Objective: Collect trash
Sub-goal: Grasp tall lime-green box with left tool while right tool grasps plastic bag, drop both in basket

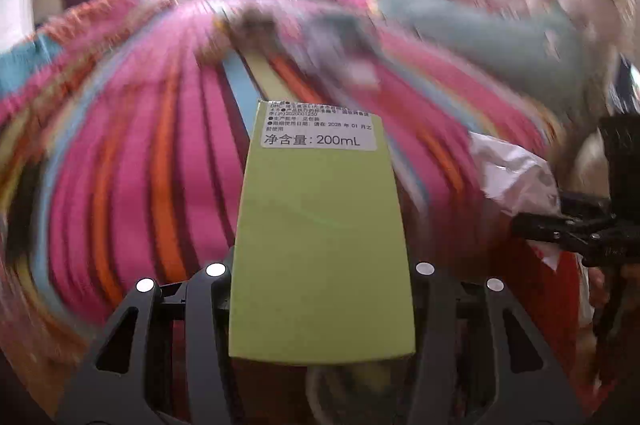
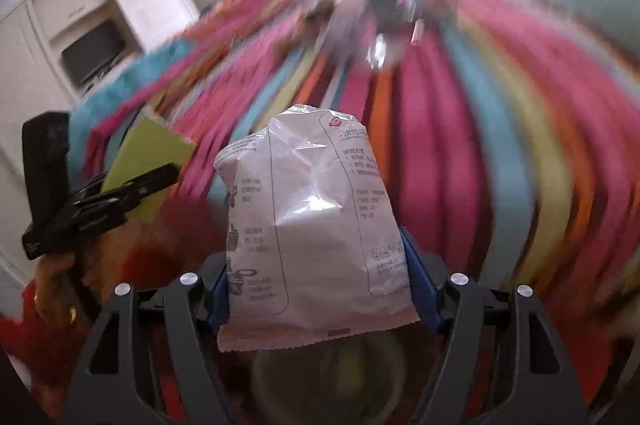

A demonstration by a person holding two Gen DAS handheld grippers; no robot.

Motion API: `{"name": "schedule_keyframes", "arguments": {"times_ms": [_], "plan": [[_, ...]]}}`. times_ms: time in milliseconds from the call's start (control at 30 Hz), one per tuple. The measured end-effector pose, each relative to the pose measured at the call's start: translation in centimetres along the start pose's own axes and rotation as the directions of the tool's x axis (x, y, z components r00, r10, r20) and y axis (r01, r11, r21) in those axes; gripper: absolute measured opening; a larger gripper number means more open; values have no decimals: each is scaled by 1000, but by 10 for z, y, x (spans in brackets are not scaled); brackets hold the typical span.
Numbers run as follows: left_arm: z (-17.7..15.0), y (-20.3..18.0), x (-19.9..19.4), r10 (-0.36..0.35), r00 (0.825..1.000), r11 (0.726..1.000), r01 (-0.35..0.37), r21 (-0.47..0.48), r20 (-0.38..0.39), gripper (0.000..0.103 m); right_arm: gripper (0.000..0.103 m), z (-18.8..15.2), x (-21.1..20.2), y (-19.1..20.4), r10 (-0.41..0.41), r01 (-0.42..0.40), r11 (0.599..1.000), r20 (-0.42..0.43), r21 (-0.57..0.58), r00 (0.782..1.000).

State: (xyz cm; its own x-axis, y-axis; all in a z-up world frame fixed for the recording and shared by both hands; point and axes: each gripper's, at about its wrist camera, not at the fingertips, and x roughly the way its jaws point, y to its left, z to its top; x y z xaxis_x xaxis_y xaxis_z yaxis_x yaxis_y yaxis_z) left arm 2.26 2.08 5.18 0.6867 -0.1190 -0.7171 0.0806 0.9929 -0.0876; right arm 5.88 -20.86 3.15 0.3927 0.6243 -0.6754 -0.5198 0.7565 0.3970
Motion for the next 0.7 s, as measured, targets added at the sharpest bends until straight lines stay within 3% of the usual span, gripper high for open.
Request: {"name": "schedule_keyframes", "arguments": {"times_ms": [100, 167, 200, 233, 333, 367, 567, 667, 700], "plan": [[-66, -26, 25, -36, 982, 999, 41, 26, -184, 48, 68, -58, 33, -2, 7, 7, 997, -182, 72, 983], [-106, -34, 58, -80, 945, 997, 73, -35, -317, 48, 68, -86, 61, -5, -31, 57, 995, -289, 81, 957], [-115, -35, 65, -81, 936, 997, 70, -46, -343, 48, 68, -98, 76, -7, -43, 78, 993, -343, 89, 938], [-128, -38, 79, -93, 914, 995, 75, -62, -394, 48, 68, -105, 86, -9, -41, 88, 991, -385, 105, 922], [-146, -38, 106, -136, 856, 990, 101, -95, -499, 48, 68, -107, 101, -8, -42, 92, 991, -435, 94, 900], [-149, -36, 109, -148, 846, 988, 109, -105, -512, 48, 68, -106, 103, -8, -53, 99, 992, -443, 82, 895], [-153, -37, 115, -144, 831, 989, 111, -94, -538, 49, 68, -107, 120, 6, -90, 120, 992, -476, 32, 875], [-154, -36, 119, -113, 824, 993, 74, -92, -555, 75, 70, -105, 119, 6, -97, 123, 992, -474, 24, 875], [-153, -37, 121, -109, 823, 993, 70, -91, -558, 76, 74, -109, 116, 3, -105, 130, 991, -477, 21, 873]]}}
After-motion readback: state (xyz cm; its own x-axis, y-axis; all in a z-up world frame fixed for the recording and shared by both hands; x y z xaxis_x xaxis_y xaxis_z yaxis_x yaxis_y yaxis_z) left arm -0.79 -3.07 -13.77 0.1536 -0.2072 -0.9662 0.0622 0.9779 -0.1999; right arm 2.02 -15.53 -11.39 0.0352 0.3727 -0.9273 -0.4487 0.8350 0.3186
